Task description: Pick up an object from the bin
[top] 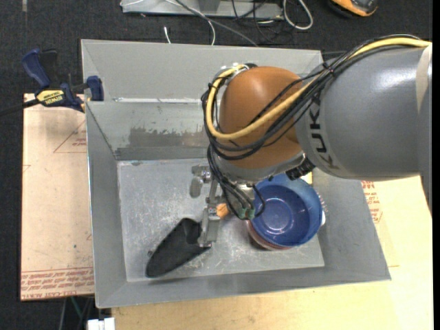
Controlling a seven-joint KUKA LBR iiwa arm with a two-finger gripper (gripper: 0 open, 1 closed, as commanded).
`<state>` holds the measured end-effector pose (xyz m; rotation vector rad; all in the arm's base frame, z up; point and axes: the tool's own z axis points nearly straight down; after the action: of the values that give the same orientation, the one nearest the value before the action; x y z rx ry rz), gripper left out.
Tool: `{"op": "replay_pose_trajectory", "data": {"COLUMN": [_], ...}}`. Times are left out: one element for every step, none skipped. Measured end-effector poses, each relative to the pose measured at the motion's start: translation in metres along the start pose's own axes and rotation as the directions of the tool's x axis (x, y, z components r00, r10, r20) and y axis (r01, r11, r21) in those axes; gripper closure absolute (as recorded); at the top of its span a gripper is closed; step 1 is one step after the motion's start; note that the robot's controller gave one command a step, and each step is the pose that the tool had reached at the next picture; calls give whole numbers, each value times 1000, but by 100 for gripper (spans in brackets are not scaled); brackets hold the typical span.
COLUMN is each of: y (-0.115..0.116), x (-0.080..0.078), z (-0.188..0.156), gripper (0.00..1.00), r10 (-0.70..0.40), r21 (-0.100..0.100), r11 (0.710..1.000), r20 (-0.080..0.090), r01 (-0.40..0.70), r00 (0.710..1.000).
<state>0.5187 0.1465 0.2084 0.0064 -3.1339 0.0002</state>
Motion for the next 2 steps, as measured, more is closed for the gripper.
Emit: {"op": "replay_pose_trajectory", "data": {"y": [-1, 0], "x": [-2, 5], "z": [-5, 92], "gripper": [0, 0], "r10": [5, -209], "r21": [-1, 0], "r11": [1000, 978], "r20": [8, 9], "r01": [-5, 209], "r00": [1000, 978]}}
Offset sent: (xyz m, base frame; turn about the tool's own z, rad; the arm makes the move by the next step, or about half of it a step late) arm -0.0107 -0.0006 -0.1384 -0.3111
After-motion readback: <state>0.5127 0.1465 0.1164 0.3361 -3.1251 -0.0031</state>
